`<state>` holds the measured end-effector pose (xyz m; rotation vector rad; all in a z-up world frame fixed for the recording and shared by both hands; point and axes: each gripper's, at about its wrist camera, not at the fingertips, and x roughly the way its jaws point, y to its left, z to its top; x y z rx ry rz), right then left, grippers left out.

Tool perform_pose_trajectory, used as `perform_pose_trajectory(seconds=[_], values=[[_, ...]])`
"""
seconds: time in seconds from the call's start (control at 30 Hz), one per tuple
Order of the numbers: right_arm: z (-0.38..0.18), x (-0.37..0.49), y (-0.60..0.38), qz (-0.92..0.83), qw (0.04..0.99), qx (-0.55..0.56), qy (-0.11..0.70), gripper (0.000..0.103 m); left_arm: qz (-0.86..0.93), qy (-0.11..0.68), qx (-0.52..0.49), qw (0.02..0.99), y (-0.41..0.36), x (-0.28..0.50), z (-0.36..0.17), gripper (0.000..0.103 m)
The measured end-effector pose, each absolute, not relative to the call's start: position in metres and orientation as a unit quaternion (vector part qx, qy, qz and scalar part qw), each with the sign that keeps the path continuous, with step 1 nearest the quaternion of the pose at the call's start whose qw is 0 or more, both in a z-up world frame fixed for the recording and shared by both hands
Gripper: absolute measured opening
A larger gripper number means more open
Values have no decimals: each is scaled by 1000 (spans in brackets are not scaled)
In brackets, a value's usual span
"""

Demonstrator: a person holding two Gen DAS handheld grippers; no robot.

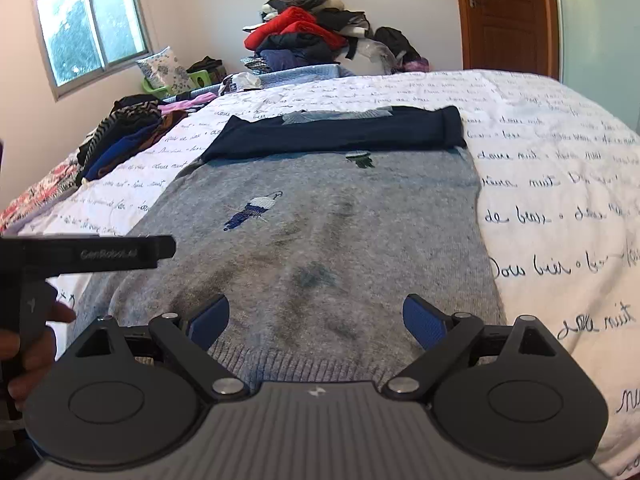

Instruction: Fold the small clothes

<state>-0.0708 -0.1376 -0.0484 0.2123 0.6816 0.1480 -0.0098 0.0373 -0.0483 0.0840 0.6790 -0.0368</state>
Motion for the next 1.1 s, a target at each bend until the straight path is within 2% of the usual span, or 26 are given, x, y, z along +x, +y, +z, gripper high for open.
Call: perform_pose_trajectory(seconds=[0.5,0.8,1.1], values=[[-59,-79,-187,33,936,132,325,95,-8,309,50,950,120,-35,-46,94],[-80,-88,-223,71,922,189,331,95,-95,371,-93,919,177,-28,-75,94],[-94,-96,-251,116,905,265,314,94,-198,356,-157,900,190,-25,-96,97]])
